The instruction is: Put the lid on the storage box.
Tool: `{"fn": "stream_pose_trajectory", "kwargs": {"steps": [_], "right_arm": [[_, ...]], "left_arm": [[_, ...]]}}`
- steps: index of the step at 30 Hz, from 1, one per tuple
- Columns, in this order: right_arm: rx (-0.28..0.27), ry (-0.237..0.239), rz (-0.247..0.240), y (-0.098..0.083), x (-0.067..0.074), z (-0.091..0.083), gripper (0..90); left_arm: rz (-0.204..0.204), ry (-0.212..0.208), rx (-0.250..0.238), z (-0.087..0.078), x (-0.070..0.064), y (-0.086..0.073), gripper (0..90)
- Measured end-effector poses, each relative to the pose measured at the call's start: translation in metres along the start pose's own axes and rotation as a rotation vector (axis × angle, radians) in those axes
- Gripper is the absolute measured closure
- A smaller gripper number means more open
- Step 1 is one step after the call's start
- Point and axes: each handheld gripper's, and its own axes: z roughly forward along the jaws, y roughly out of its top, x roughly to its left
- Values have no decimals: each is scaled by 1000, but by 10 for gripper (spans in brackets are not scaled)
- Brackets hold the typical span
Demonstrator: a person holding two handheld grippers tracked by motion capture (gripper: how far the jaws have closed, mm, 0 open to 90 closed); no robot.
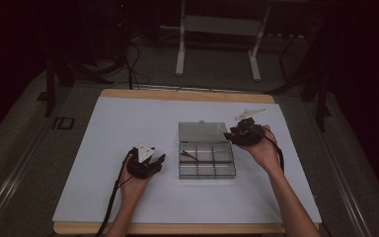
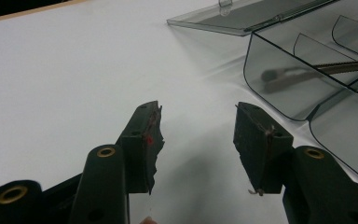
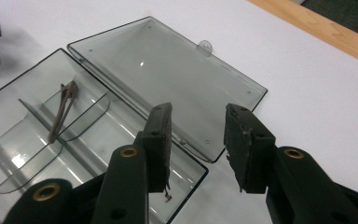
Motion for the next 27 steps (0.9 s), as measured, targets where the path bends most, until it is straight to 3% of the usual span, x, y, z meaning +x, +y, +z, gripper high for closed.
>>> {"fn": "stream_pose_trajectory", "kwargs": {"steps": [13,27], "right_arm": [[-34,-20,43,-6,-9,-2,614],[-48,-28,79,-15,-14,4,592]], "left_arm": [[-5,2,-3,0,0,0,510],[25,32,-7,-1,-4,0,516]]}}
